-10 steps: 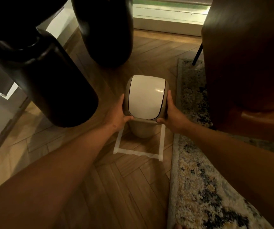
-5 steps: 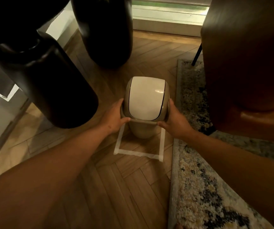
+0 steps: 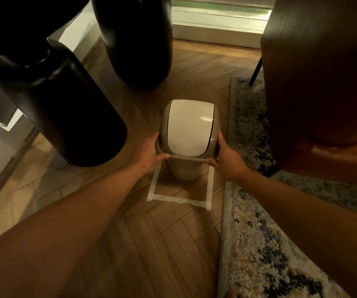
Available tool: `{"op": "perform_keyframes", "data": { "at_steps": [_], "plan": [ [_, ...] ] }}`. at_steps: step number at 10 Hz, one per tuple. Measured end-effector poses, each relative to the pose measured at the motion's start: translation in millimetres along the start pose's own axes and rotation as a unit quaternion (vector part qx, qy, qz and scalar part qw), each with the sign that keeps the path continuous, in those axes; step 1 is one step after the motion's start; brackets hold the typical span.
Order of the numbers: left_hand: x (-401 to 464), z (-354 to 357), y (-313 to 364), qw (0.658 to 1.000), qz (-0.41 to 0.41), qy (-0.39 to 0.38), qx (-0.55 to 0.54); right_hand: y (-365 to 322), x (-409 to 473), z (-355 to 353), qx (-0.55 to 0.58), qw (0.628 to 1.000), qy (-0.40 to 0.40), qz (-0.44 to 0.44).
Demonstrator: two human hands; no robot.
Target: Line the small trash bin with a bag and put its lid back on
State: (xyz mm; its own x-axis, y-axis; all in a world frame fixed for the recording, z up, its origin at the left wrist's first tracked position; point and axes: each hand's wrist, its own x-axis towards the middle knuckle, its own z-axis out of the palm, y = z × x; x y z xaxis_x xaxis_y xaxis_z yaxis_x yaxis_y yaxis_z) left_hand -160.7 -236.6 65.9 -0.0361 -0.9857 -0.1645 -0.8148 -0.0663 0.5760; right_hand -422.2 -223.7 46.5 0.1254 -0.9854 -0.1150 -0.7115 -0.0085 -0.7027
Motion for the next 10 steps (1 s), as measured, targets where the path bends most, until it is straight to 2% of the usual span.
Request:
{"op": "perform_keyframes", "data": {
  "at_steps": [6, 10],
  "plan": [
    [0.6, 1.0, 3.4, 0.999, -0.022, 0.000, -0.022, 3.8, 0.7, 0.5, -0.008, 1.000, 0.005, 0.000],
    [-6.2, -6.8, 5.6, 0.999, 0.007, -0.005, -0.039, -0.6, 2.2, -6.4, 0.029, 1.000, 0.009, 0.002]
  ]
}}
